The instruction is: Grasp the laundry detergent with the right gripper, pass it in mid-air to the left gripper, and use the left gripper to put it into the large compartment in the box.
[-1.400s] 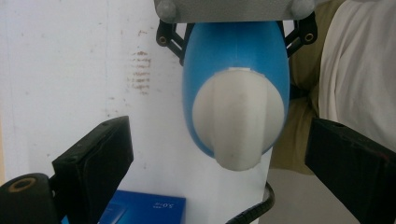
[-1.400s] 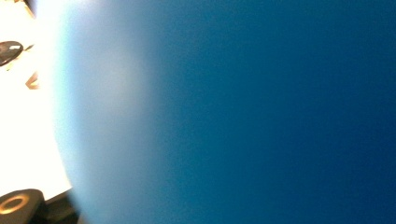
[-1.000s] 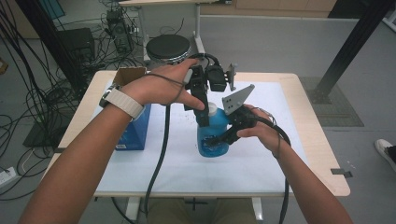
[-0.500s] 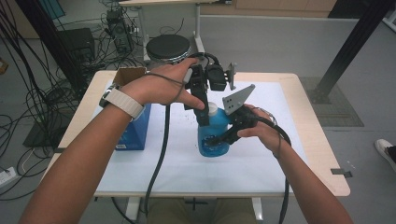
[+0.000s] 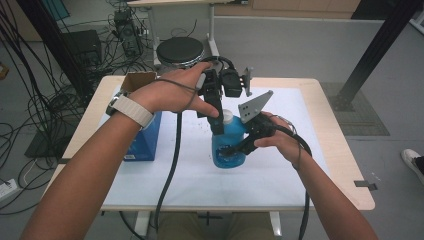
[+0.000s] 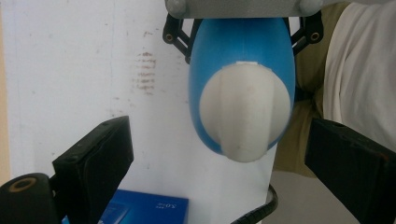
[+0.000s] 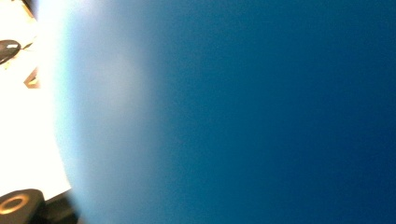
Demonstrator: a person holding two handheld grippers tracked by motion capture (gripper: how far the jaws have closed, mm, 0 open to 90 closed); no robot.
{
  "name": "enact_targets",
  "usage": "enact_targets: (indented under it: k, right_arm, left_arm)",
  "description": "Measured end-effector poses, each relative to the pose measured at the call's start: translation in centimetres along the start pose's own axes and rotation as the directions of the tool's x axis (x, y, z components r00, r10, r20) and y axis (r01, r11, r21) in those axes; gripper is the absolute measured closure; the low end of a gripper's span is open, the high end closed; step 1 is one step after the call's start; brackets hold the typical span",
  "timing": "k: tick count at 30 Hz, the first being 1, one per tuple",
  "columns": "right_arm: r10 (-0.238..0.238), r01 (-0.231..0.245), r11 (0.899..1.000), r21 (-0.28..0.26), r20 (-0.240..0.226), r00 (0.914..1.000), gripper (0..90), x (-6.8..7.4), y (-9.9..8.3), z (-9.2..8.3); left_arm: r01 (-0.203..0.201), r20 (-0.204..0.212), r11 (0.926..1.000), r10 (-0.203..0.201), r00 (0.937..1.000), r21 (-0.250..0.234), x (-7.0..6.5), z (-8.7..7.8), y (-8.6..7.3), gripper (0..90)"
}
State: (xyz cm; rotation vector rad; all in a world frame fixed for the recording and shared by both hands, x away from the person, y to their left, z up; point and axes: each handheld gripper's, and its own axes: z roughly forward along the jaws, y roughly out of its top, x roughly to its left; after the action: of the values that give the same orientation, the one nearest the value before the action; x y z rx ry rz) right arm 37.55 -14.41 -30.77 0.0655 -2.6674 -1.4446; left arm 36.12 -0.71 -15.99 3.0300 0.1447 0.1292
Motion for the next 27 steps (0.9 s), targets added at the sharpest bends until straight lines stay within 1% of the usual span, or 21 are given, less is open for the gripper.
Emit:
enact_targets:
  k: [11, 27]
  right_arm:
    - [0.000, 0.000, 1.000, 0.000, 0.004, 1.0000, 43.2, 0.01, 0.00, -0.06]
    - [0.003, -0.003, 1.000, 0.006, -0.003, 1.0000, 43.2, 0.02, -0.03, 0.06]
  left_arm:
    - [-0.003, -0.001, 1.0000, 0.003, 1.0000, 0.001, 0.01, 0.03, 0.08, 8.5]
    - [0.000, -0.009, 1.0000, 0.000, 1.0000, -0.005, 0.13, 0.02, 0.00, 8.6]
